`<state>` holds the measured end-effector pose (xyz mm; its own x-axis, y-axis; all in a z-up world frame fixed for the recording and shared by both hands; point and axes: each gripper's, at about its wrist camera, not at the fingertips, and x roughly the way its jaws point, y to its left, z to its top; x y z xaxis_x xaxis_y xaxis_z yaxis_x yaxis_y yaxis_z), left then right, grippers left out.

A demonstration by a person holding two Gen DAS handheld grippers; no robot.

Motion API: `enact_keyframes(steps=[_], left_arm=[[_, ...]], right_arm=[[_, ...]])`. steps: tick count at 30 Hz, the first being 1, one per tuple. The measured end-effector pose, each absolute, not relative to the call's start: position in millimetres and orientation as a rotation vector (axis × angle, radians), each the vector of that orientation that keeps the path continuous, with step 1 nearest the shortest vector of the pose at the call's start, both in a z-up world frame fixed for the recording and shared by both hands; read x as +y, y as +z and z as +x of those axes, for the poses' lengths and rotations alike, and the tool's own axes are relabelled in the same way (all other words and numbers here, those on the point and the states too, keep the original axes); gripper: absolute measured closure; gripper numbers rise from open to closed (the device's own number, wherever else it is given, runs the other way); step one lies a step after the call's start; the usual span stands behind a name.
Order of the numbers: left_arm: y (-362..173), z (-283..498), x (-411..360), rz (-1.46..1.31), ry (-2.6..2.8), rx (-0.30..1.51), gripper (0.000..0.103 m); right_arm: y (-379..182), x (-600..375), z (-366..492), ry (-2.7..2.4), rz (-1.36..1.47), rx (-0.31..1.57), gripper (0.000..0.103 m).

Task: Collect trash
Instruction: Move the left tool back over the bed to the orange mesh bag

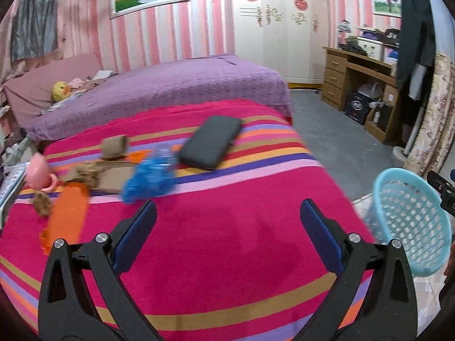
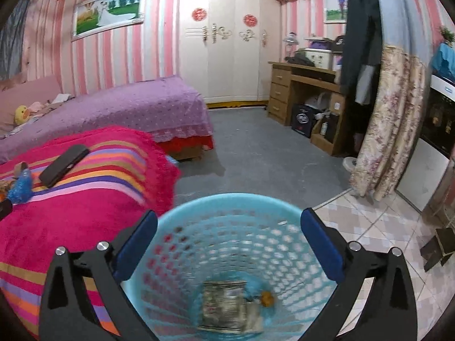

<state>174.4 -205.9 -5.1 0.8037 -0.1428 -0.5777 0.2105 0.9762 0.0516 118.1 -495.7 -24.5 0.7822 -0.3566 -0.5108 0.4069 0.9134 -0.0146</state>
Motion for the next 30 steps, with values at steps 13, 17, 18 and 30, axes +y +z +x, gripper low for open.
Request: enact_keyframes(steps=[13, 17, 18, 30], left_arm=[[-22.5, 203.6, -60.7, 0.063, 0.009, 0.646, 0.006], [-36.7, 222.0, -27.5, 0.073, 0.051, 0.682, 0.006], [-38.1, 225.4, -22.6, 0.068, 0.054, 0.692, 0.006], [-61.2, 266.2, 21.7, -0.007, 0.030, 0.815, 0.025]], right_arm=[[-29.4, -369.9, 176.8, -0.201, 0.042, 0.547, 0.005], [-35.4, -336.7, 188.7, -0.169, -0.006, 0.563, 0.005], [-37.6, -329.7, 192.9, -0.159, -0.012, 0.571, 0.005], [-52.3, -283.3, 224.5, -0.092, -0.018, 0.630, 0.005]])
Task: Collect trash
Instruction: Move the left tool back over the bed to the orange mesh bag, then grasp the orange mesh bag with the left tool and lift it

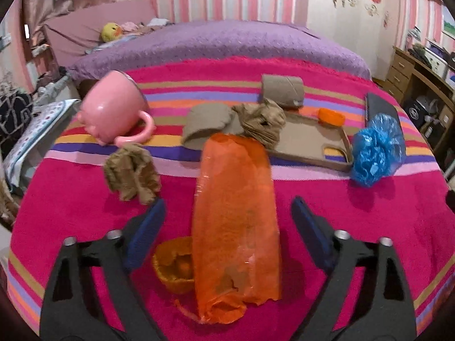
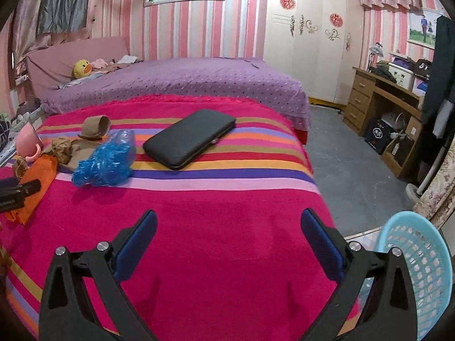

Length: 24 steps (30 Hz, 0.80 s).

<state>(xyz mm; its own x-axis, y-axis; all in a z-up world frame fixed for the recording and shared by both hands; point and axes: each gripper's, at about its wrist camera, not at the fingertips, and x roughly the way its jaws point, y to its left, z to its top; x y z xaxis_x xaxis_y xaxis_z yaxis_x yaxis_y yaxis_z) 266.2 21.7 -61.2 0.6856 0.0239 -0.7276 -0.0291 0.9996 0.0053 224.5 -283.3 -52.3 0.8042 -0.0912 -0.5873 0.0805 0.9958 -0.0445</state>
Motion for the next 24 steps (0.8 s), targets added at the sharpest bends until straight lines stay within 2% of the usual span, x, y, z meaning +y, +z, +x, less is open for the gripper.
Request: enact_keyframes(steps=[3, 4, 8, 12, 13, 24], left_arm=[[-64.3, 269.6, 14.7, 0.020, -0.008, 0.829, 0.043], [-65.4, 270.4, 12.6, 0.029, -0.018, 0.833, 0.054], [-65.8, 269.4, 8.9, 0.033, -0.045, 0.834, 0.082], [-58.9, 262.5, 11.7, 0.011, -0.044, 0.798, 0.099], [-55.1, 260.5, 13.2, 0.001, -0.046, 0.788, 0.103], [-0.3, 221.7, 34.5, -0.097, -0.076, 0.602, 0.103]], right_arm=[[-53.4, -276.8, 226.0, -0.086, -0.034, 0.636, 0.005], [-53.5, -274.8, 225.4, -0.086, -0.042, 0.636, 0.005], [-52.9, -272.2, 224.1, -0.088, -0.055, 0.632, 0.005], [-51.1, -274.0, 223.9, -0.087, -0.048, 0.631, 0.005], [-50.8, -274.5, 223.9, -0.086, -0.046, 0.632, 0.005], [-40.4, -257.8, 226.3, -0.011, -0.024, 0.615, 0.005]])
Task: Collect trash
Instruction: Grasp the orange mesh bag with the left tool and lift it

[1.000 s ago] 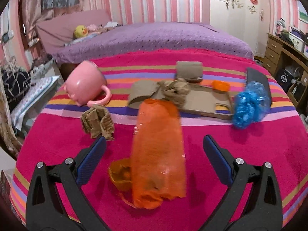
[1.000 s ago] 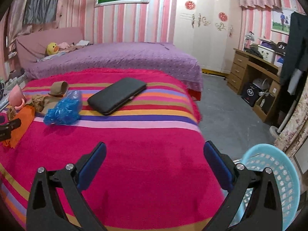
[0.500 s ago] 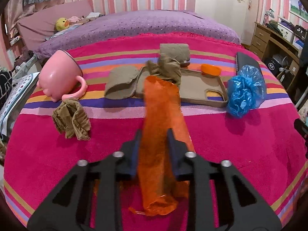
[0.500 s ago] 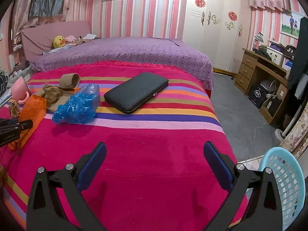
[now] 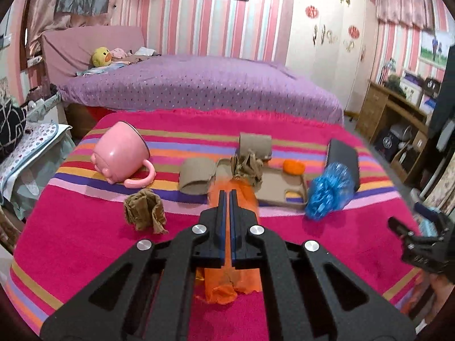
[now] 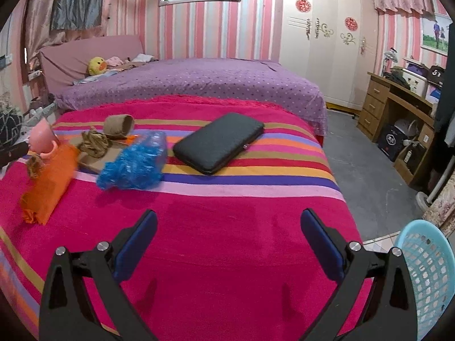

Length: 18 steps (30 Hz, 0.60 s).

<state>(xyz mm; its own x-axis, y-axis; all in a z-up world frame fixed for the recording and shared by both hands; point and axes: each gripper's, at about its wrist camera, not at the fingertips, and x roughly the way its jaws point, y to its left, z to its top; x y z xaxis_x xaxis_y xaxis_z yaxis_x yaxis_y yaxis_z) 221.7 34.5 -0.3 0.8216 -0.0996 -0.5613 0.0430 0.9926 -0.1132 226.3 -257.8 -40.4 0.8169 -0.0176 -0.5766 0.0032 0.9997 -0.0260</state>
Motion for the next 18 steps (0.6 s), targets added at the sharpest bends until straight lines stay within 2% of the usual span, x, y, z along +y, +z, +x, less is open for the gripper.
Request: enact_keyframes(steps=[4, 7, 9, 10, 11, 13, 15, 16, 18], left_arm=[[0.2, 221.4, 40.0, -0.066, -0.054, 0.591, 0.103], [-17.3, 235.2, 45.4, -0.094, -0.081, 0.689, 0.103], [-30.4, 242.4, 41.2, -0.076, -0.065, 0.740, 0.096], [-34.4, 245.1, 38.7, -0.064, -0.064, 0.755, 0.075], [-39.4, 248.0, 35.3, -0.056, -0.065, 0.772, 0.048], [-45.8, 252.0, 29.5, -0.052, -0.046, 0.783, 0.033], [-49.0, 256.0, 22.8, -0.036, -0.048, 0.798, 0.026], [-50.7, 258.4, 18.0, -0.024, -0.045, 0.805, 0.015], [-54.5, 262.0, 11.0, 0.002, -0.017, 0.806, 0.013]], right_arm=[[-40.2, -245.5, 231.1, 0.029, -0.014, 0.622, 0.005], [-44.4, -235.7, 235.0, 0.009, -0.057, 0.630, 0.005], [-46.1, -235.9, 236.9, 0.000, -0.060, 0.635, 0.005], [-46.7, -238.0, 237.3, -0.006, -0.050, 0.638, 0.005], [-47.0, -240.0, 237.7, -0.012, -0.037, 0.640, 0.005], [-47.3, -245.5, 236.9, -0.016, -0.014, 0.641, 0.005], [-47.7, -249.6, 236.9, -0.023, -0.002, 0.643, 0.005], [-48.4, -251.5, 236.6, -0.028, 0.000, 0.642, 0.005], [-50.9, -254.9, 237.0, -0.031, 0.005, 0.649, 0.005]])
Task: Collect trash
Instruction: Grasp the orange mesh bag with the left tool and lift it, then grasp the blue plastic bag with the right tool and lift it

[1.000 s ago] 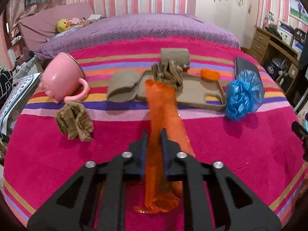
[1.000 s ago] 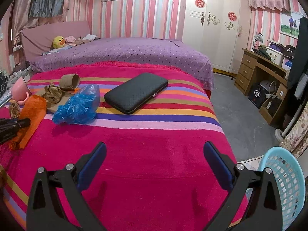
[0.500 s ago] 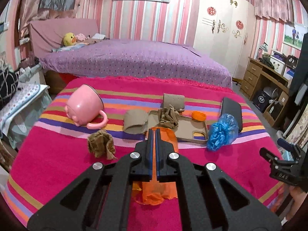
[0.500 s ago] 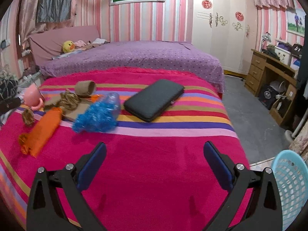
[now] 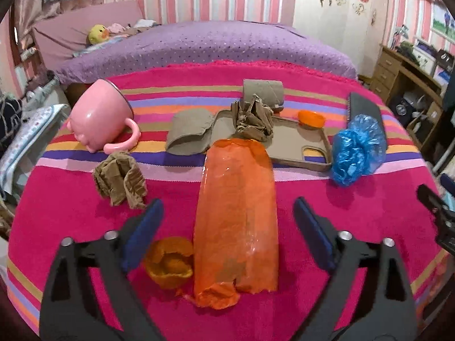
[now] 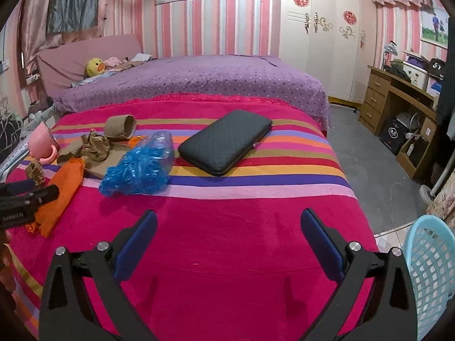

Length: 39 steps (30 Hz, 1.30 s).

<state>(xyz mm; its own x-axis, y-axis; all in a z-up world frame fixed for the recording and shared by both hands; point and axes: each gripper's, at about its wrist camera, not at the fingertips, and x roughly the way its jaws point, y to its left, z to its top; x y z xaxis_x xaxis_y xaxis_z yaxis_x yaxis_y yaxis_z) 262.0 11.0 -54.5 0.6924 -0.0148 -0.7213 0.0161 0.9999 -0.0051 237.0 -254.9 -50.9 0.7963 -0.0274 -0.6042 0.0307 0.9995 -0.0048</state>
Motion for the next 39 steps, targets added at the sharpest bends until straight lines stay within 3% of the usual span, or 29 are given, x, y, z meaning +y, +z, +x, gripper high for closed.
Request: enact_keyframes(steps=[7, 11, 12, 14, 15, 24, 37, 38, 39], left_arm=[[-73.2, 276.7, -5.5, 0.075, 0.028, 0.886, 0.013], [-70.7, 275.7, -1.5, -0.007, -0.024, 0.886, 0.050], [-69.8, 274.4, -3.4, 0.004, -0.030, 0.881, 0.054], [-66.8, 271.0, -8.1, 0.025, -0.045, 0.861, 0.078], [-65.0, 269.6, -9.0, 0.028, -0.051, 0.853, 0.084], [-23.5, 246.8, 13.5, -0.034, -0.063, 0.728, 0.088], [-16.7, 248.2, 79.1, -0.123, 0.057, 0.693, 0.088], [-17.5, 248.0, 83.6, -0.139, 0.062, 0.698, 0.088], [-17.8, 248.8, 87.5, -0.151, 0.067, 0.700, 0.088]], right_arm=[[-53.8, -265.3, 236.7, -0.034, 0.037, 0.652, 0.005], [-54.9, -264.8, 237.0, -0.029, 0.039, 0.655, 0.005], [-55.2, -263.9, 236.9, -0.028, 0.037, 0.655, 0.005], [-55.2, -262.2, 236.6, -0.027, 0.030, 0.654, 0.005], [-55.1, -261.9, 236.2, -0.027, 0.028, 0.654, 0.005], [-54.7, -250.3, 236.7, 0.016, 0.031, 0.658, 0.005], [-47.1, -170.7, 293.3, 0.158, -0.062, 0.654, 0.006], [-48.7, -165.8, 298.0, 0.162, -0.073, 0.663, 0.007], [-52.5, -159.7, 305.4, 0.170, -0.089, 0.688, 0.016]])
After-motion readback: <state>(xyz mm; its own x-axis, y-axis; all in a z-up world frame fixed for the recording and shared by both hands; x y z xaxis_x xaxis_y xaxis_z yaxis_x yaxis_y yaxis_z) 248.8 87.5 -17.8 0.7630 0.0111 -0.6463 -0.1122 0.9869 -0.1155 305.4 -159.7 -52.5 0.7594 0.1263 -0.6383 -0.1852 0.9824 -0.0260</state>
